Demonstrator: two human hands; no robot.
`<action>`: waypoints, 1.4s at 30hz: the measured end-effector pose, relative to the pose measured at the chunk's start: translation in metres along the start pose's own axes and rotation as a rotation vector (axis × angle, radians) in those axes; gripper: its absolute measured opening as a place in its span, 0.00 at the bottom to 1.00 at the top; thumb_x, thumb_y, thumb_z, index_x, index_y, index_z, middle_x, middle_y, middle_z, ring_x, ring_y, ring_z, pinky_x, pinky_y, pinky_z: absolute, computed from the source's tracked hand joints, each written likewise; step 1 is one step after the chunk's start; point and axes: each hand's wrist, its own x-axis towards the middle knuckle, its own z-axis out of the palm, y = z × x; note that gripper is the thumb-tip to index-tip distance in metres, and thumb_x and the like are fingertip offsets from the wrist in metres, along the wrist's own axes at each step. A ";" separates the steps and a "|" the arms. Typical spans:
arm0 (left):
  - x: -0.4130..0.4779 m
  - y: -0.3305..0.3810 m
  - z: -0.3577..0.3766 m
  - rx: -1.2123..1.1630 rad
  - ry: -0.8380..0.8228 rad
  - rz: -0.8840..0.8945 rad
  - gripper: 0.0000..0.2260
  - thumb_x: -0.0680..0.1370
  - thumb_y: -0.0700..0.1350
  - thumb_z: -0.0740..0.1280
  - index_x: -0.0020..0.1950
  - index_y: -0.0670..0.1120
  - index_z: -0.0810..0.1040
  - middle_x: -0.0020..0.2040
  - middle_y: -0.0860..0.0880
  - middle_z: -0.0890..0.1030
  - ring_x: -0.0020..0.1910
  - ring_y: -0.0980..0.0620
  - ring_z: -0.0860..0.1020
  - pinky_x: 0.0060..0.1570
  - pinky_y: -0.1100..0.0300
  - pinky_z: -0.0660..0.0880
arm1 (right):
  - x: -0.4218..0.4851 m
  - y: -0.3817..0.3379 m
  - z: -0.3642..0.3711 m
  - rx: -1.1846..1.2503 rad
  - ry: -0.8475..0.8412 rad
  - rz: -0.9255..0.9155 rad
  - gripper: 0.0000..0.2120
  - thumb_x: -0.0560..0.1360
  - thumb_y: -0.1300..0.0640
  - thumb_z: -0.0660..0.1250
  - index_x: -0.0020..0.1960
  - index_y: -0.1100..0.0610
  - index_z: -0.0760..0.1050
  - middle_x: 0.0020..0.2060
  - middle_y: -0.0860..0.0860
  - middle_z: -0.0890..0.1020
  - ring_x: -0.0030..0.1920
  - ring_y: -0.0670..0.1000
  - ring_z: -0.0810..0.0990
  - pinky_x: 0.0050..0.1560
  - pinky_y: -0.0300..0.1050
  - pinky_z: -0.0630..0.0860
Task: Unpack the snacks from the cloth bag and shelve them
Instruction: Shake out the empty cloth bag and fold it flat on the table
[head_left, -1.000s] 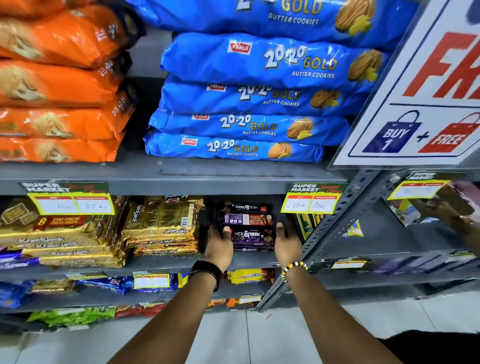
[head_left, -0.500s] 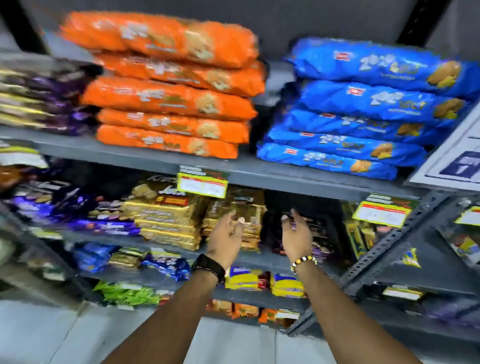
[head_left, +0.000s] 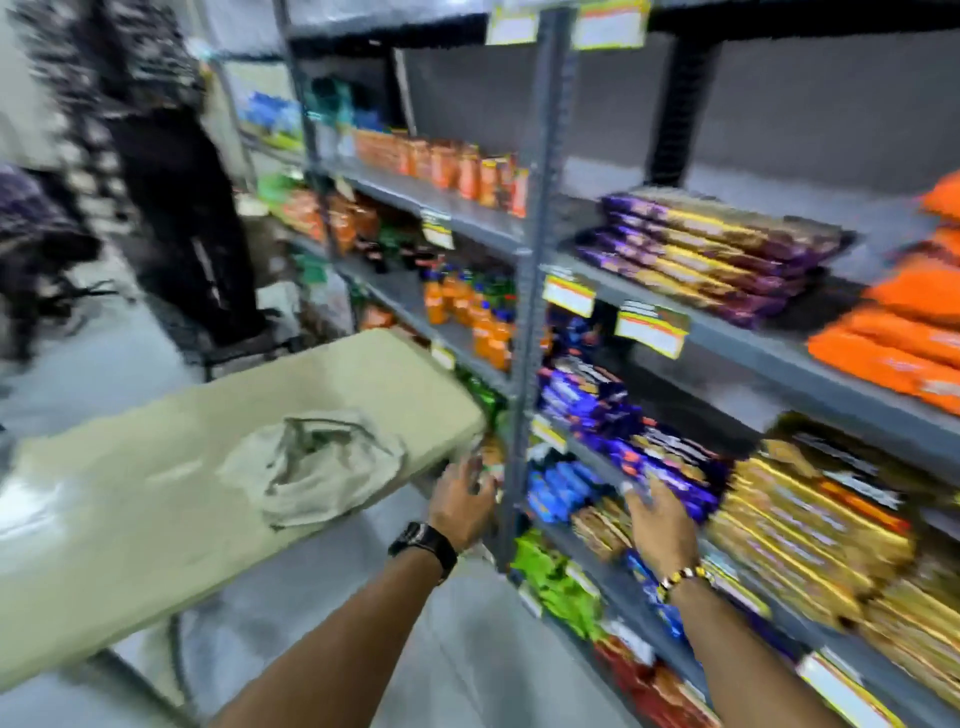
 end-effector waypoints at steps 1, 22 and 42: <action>0.001 -0.019 -0.021 -0.051 0.025 -0.028 0.16 0.82 0.46 0.63 0.67 0.41 0.74 0.67 0.43 0.77 0.66 0.41 0.75 0.62 0.57 0.71 | 0.001 -0.016 0.023 -0.017 -0.048 -0.022 0.22 0.78 0.54 0.66 0.71 0.59 0.71 0.65 0.60 0.78 0.64 0.60 0.78 0.63 0.52 0.72; 0.125 -0.296 -0.216 0.118 0.367 -0.717 0.19 0.80 0.52 0.65 0.69 0.45 0.74 0.67 0.40 0.77 0.63 0.41 0.76 0.62 0.53 0.70 | 0.161 -0.126 0.405 -0.270 -0.652 -0.302 0.12 0.73 0.62 0.70 0.56 0.60 0.81 0.54 0.61 0.83 0.54 0.61 0.81 0.54 0.50 0.75; 0.252 -0.445 -0.233 0.424 -0.014 -0.625 0.25 0.73 0.65 0.63 0.67 0.59 0.68 0.58 0.51 0.77 0.53 0.44 0.80 0.45 0.53 0.77 | 0.181 -0.094 0.550 -0.680 -0.673 -0.304 0.11 0.74 0.63 0.67 0.55 0.62 0.81 0.52 0.62 0.83 0.53 0.64 0.81 0.51 0.52 0.76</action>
